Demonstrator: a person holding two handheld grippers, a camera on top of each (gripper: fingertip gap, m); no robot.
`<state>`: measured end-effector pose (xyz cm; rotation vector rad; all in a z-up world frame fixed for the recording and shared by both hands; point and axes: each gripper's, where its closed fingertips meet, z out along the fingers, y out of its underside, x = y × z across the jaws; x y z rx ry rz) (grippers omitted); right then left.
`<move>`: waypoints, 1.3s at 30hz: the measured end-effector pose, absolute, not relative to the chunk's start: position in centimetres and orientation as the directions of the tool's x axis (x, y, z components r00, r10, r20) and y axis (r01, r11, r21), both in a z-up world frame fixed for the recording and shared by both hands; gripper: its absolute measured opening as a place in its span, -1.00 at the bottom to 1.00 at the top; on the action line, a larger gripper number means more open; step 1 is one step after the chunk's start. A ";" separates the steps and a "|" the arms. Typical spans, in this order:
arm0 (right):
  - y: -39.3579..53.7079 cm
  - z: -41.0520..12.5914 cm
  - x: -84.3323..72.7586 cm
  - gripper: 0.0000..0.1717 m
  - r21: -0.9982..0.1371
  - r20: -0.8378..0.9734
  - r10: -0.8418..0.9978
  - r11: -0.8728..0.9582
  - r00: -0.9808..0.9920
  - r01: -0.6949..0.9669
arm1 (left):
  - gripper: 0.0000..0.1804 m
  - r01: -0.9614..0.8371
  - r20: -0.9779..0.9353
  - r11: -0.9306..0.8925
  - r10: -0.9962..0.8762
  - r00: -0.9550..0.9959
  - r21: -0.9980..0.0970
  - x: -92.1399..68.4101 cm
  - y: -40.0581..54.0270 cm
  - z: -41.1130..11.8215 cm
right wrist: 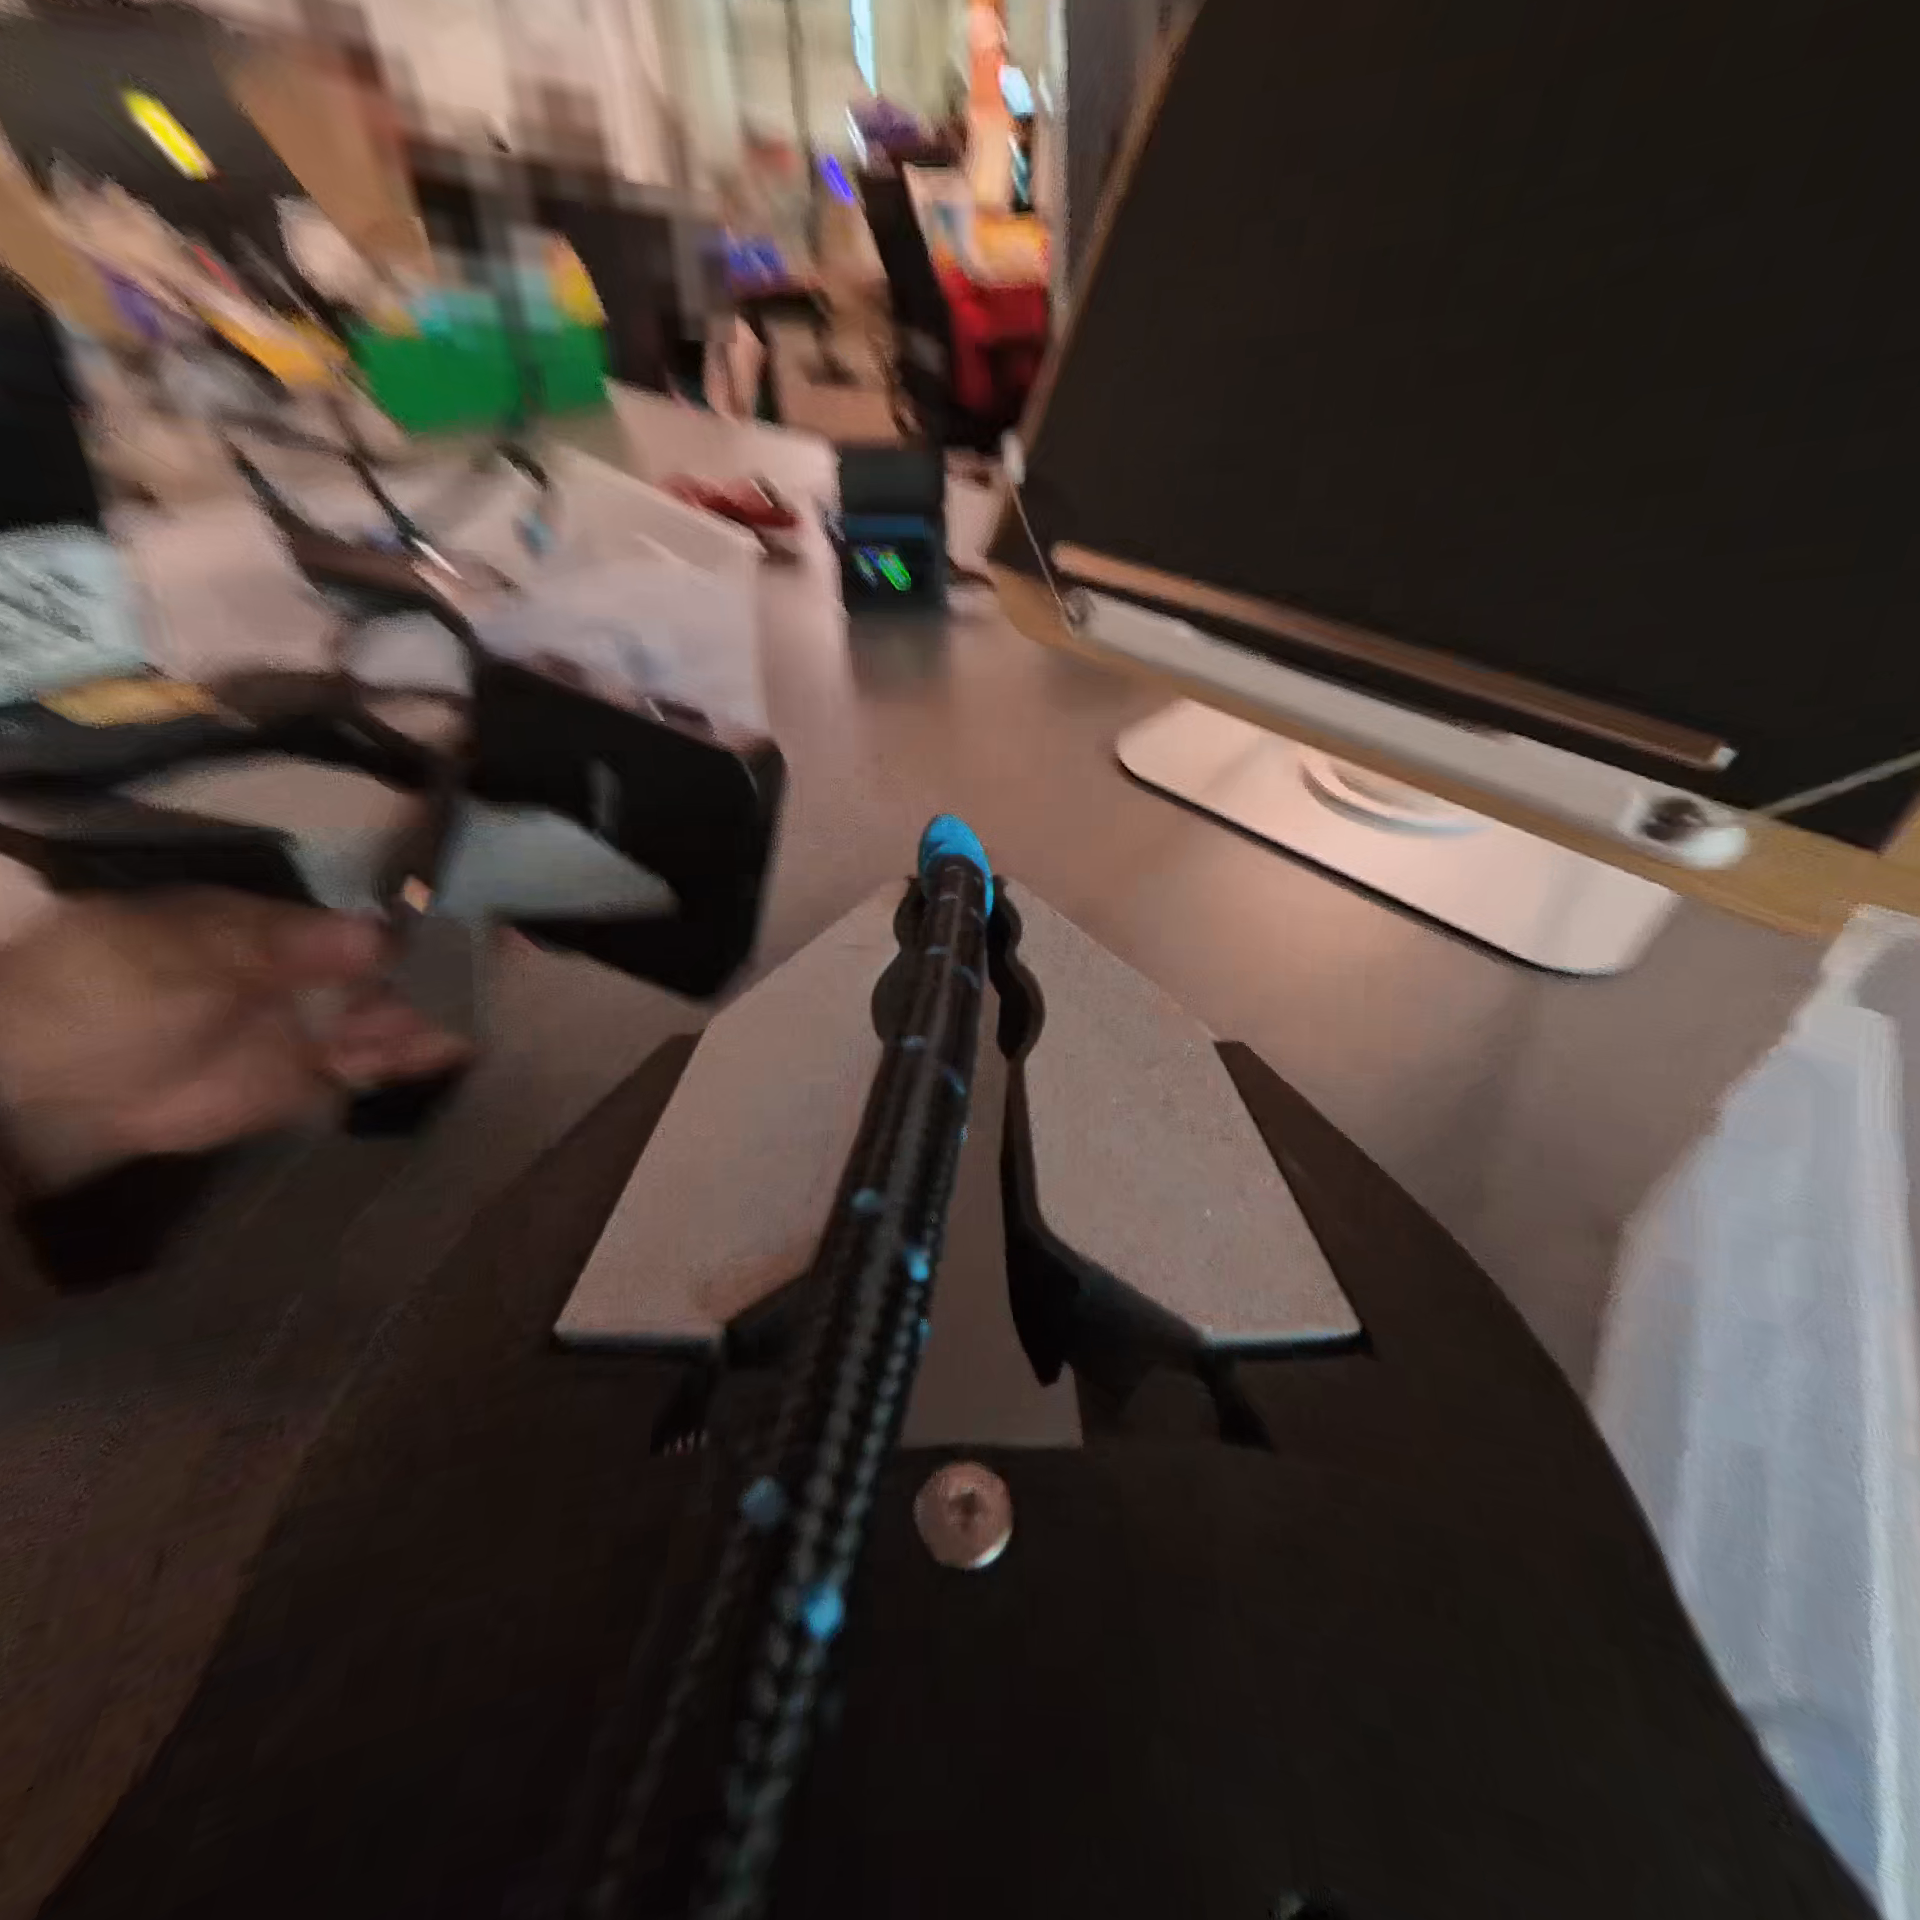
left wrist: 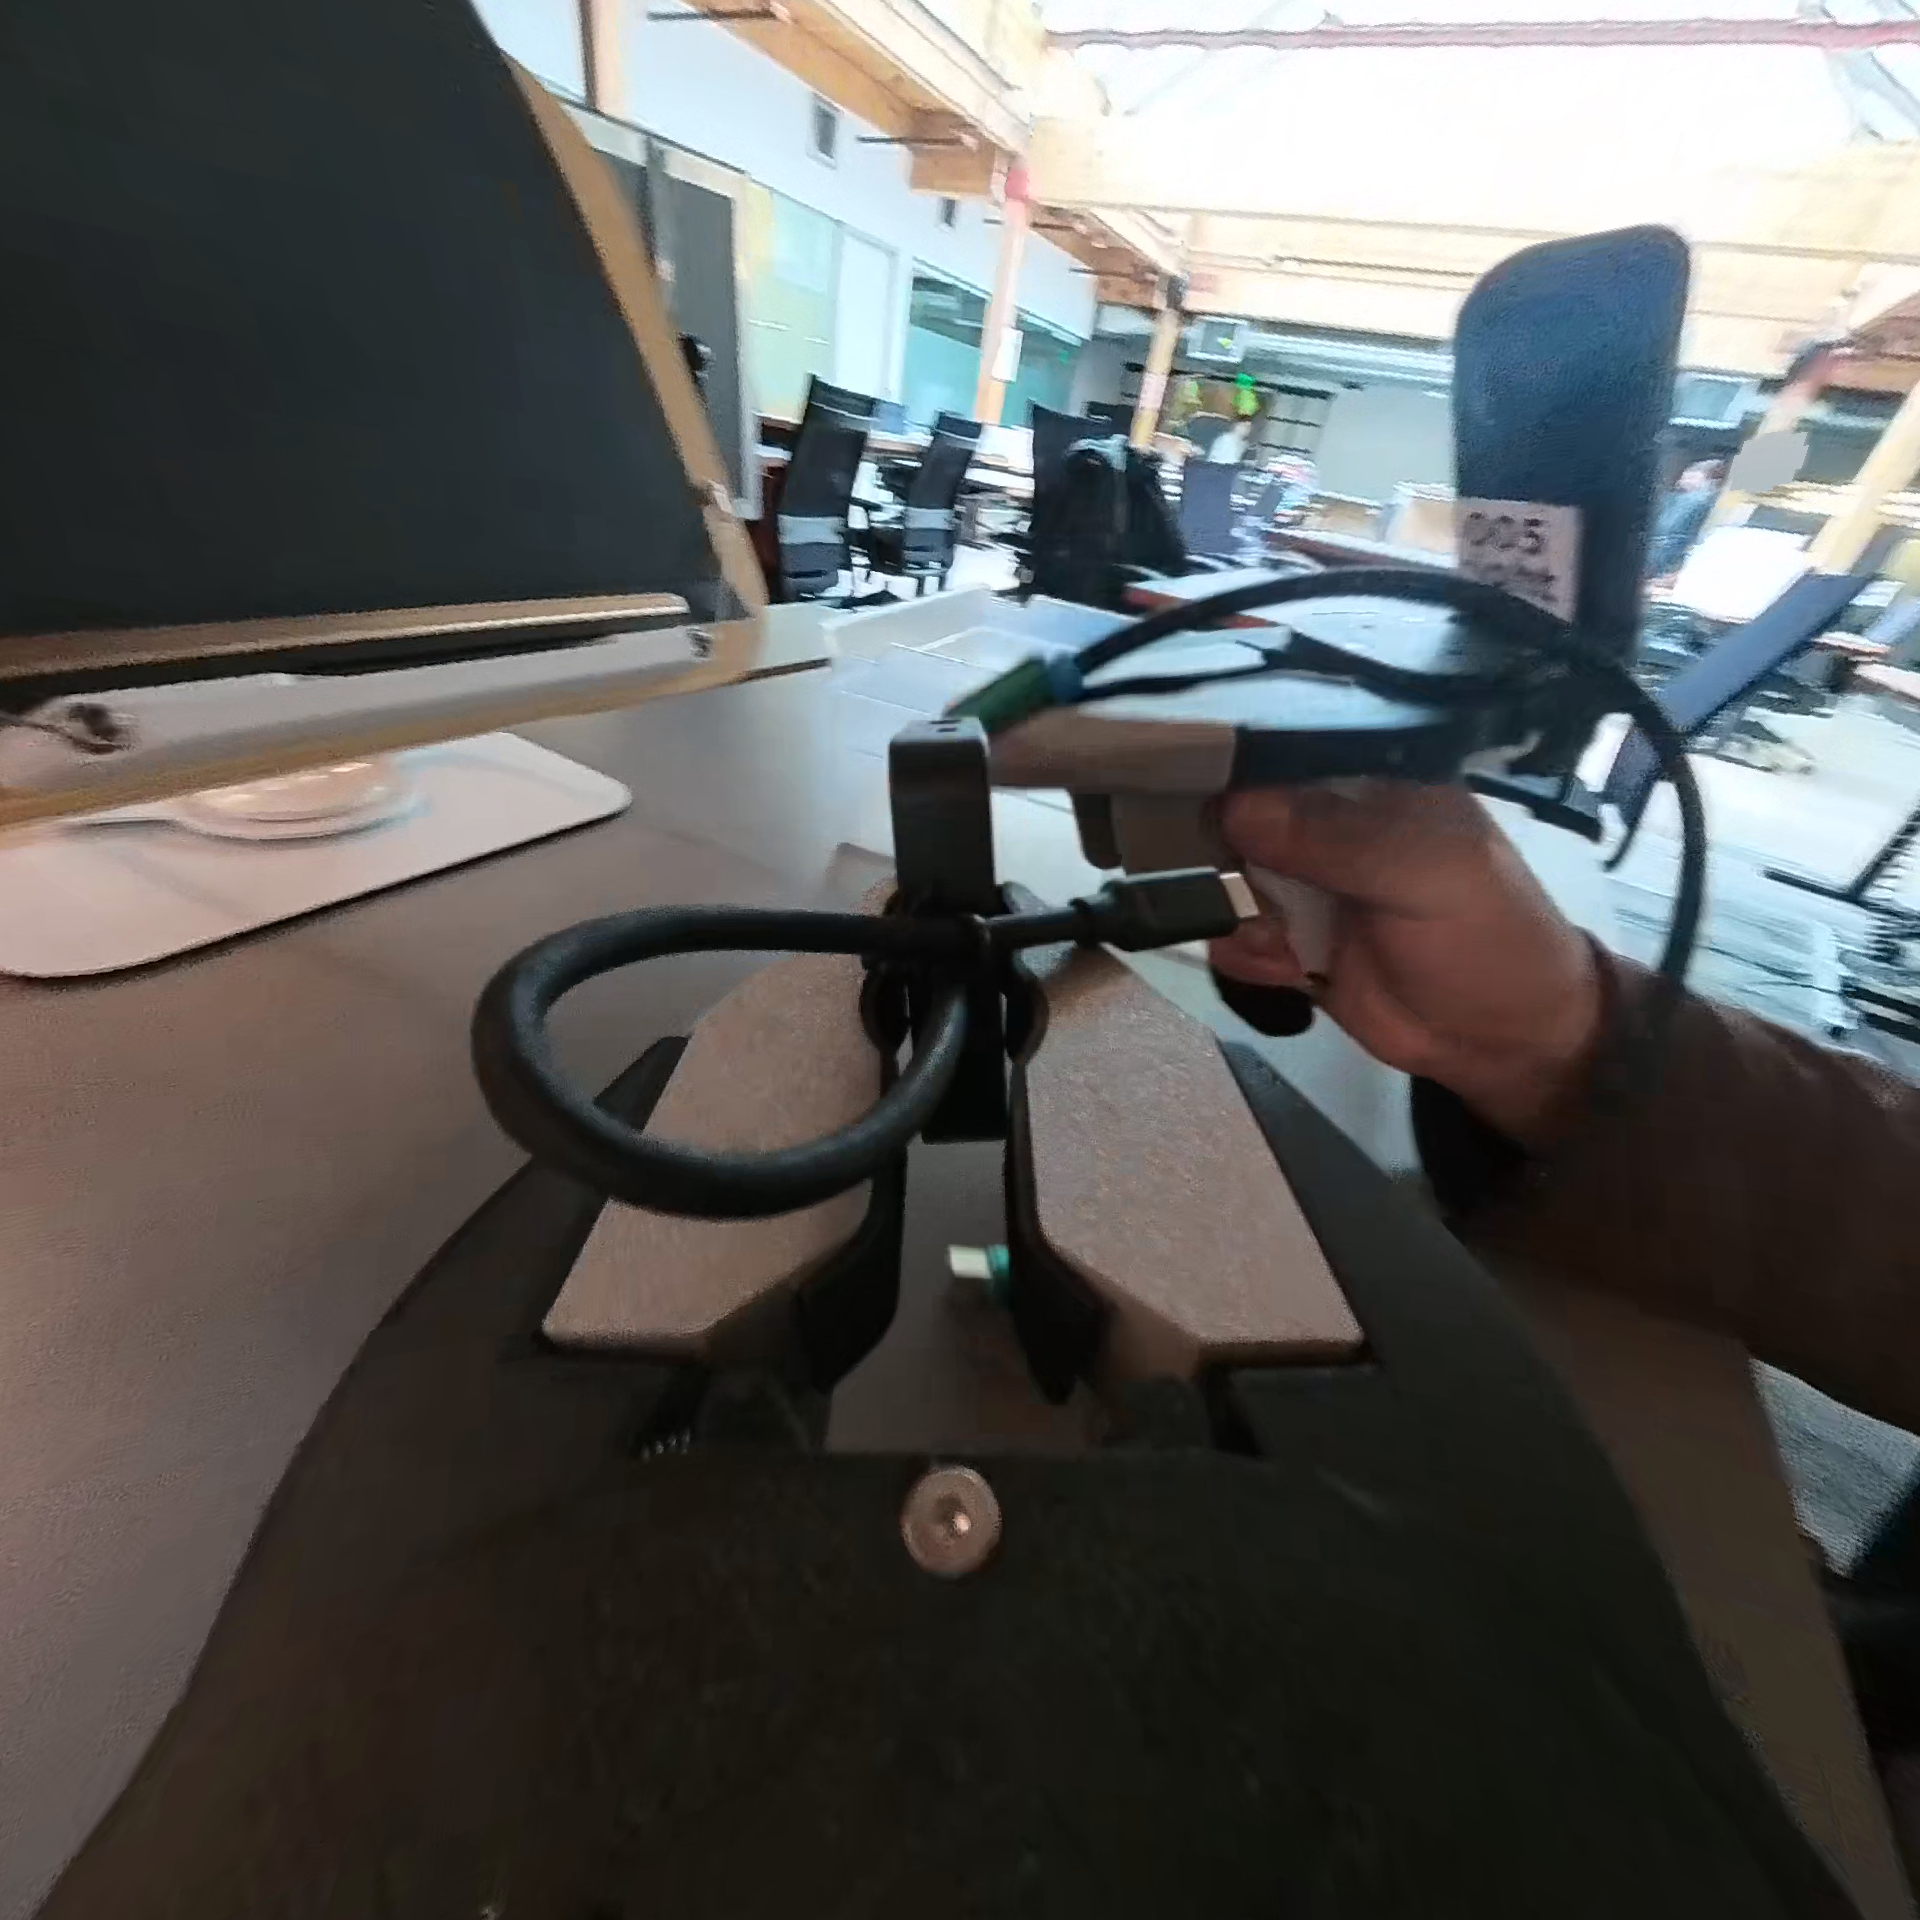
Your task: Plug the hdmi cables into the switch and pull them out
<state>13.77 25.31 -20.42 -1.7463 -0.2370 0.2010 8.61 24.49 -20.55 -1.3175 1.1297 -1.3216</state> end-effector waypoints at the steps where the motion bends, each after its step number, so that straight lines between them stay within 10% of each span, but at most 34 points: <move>1: 25.6 -21.4 14.1 -0.92 -0.966 0.069 0.240 -0.228 0.968 0.125 | -0.88 0.009 0.135 -0.134 -0.990 0.030 -0.991 8.5 24.9 -20.5; 17: 25.5 -28.9 9.3 -0.92 -0.676 0.447 0.476 -0.376 0.758 0.634 | -0.88 0.039 0.122 -0.120 -0.990 0.069 -0.992 8.1 25.5 -20.1; 39: 25.5 -31.0 12.8 -0.88 -0.630 0.389 0.374 -0.560 0.842 0.539 | -0.88 0.031 0.093 -0.088 -0.934 0.344 -0.996 6.0 29.8 -20.3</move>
